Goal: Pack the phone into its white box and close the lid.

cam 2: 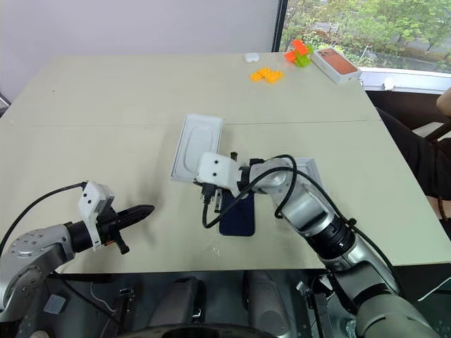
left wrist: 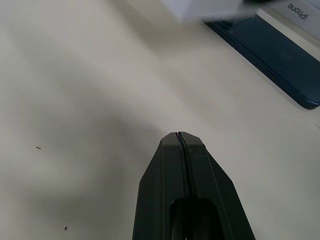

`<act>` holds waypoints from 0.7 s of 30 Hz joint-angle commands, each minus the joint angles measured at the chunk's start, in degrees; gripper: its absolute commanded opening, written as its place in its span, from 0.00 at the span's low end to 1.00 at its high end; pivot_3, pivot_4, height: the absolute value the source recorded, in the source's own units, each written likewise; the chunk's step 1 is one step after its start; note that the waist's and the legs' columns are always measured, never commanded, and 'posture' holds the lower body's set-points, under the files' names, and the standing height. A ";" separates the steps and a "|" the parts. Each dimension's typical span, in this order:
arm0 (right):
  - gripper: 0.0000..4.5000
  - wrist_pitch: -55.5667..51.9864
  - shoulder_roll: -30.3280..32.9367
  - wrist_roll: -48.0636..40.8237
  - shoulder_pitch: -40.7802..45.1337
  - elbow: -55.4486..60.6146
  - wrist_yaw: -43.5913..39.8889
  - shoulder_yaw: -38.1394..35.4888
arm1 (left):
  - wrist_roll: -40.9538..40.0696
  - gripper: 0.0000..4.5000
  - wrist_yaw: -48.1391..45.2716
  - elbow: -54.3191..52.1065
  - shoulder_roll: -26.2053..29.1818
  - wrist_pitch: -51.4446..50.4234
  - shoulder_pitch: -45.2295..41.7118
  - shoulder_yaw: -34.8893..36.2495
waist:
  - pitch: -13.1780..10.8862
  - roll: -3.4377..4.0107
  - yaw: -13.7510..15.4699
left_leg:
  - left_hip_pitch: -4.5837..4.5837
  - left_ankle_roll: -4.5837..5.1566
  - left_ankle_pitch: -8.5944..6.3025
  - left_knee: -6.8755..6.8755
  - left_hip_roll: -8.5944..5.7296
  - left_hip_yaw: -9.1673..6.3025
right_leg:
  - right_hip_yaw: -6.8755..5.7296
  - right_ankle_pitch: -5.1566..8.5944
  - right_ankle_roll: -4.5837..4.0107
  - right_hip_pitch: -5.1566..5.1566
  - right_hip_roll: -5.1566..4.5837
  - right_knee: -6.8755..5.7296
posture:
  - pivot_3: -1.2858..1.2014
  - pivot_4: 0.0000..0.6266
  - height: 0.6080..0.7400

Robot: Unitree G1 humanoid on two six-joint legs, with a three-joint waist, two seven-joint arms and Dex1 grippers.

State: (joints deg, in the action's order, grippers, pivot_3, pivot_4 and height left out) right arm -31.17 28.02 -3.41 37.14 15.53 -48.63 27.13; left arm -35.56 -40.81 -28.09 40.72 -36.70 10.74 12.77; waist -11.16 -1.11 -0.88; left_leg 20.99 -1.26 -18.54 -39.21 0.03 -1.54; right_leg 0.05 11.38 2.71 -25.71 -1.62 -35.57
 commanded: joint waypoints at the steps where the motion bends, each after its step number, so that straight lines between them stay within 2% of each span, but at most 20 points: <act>1: 0.00 4.40 0.98 0.74 1.77 -4.10 -0.18 -3.67 | 0.23 0.00 -0.09 -0.37 -0.54 1.32 -1.18 0.36 | 0.00 0.00 0.00 | 0.00 0.00 0.00 0.00 -0.01 0.00 | 0.00 0.00 0.00 0.00 0.00 0.00 | 0.52 0.24 1.00; 9: 0.00 14.48 2.32 2.30 3.73 -16.81 -3.95 -4.97 | 0.94 0.00 -0.32 0.49 -1.30 1.49 -2.76 -0.74 | 0.00 0.01 -0.11 | -0.27 0.00 0.00 0.05 -0.03 0.04 | 0.01 0.00 -0.02 0.26 0.01 0.08 | 0.52 0.24 1.00; 21: 0.00 20.39 -2.84 2.88 8.14 -27.93 -7.48 -4.83 | 1.59 0.00 -0.40 0.14 -2.56 1.64 -2.44 -0.86 | -0.01 0.01 -0.20 | -0.51 0.00 0.00 0.06 0.03 0.08 | 0.05 -0.01 -0.01 0.39 0.02 0.01 | 0.52 0.24 1.00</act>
State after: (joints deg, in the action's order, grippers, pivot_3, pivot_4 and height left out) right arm -12.08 26.02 -0.20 43.26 -12.88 -55.70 23.37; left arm -34.24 -41.03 -27.07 38.12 -35.97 8.40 11.81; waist -11.16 -1.10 -1.07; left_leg 20.48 -1.26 -18.54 -39.15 0.06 -1.46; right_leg 0.11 11.37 2.70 -25.31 -1.61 -35.57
